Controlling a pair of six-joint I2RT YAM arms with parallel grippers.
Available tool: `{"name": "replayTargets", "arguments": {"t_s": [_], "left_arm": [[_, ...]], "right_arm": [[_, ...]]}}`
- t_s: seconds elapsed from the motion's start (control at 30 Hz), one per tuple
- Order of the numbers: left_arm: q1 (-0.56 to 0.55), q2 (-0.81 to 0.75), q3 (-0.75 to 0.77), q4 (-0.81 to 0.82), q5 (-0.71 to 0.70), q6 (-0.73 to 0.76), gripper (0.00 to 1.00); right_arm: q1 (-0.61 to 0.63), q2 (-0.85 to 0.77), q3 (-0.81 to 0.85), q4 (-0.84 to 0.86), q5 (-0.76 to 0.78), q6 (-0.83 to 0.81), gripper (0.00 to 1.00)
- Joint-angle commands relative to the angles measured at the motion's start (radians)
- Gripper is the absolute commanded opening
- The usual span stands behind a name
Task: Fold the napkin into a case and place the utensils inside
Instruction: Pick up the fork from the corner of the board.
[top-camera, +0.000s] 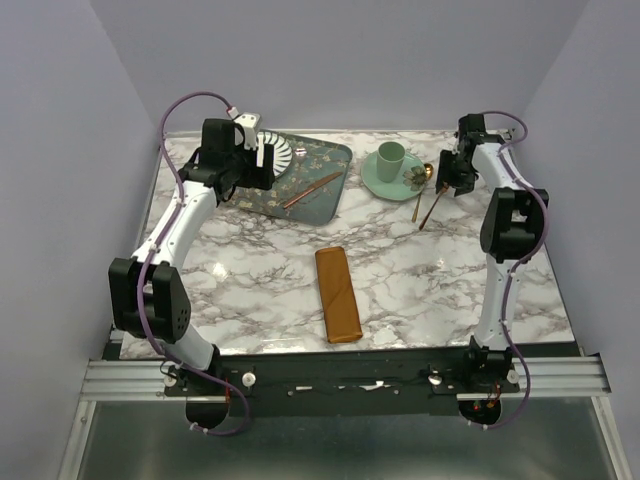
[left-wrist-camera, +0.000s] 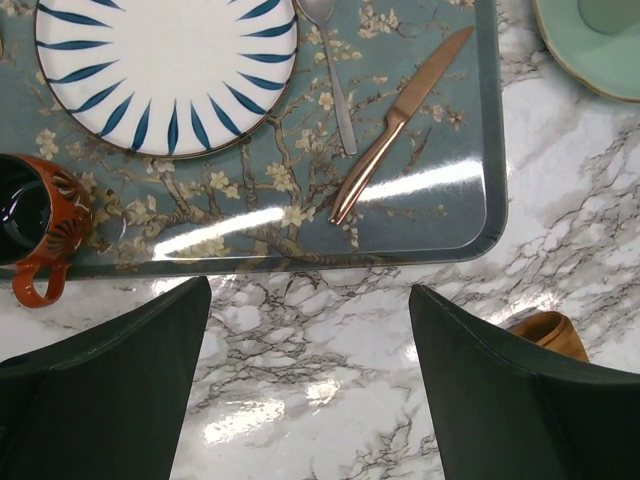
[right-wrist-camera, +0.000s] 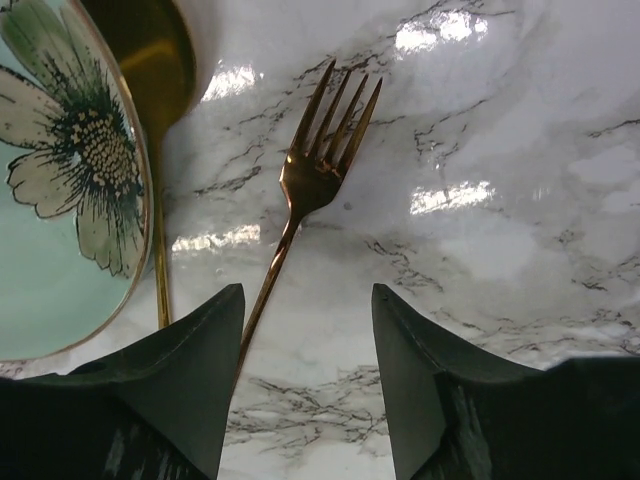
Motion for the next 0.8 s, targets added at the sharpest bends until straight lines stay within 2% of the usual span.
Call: {"name": "replayTargets", "arguments": {"t_s": [0.0,0.43,0.63,0.7,0.77], "left_arm": [[0.0,0.027,0.028,-0.021,-0.039,0.033,0.92],[0.01,0.038,0.007,-0.037,-0.064,0.056,0.92],[0.023,0.027,-0.004,-0.041,-0.08,0.057,0.93],[0.026,0.021,-0.008,-0.036,-0.079,0.057,0.92],[0.033,0.012,-0.022,-0.031,-0.073,0.057,0.93]], "right_arm": [[0.002,0.051,0.055,-0.01,0.043,0.02,0.62],[0.008,0.136,0.116,-0.005,0.023,0.023,0.54],[0.01,0.151,0.109,-0.039,0.055,0.006,0.31],[0.01,0.137,0.087,-0.044,0.078,0.007,0.14],[0.01,0.102,0.081,-0.054,0.065,0.003,0.03]]}}
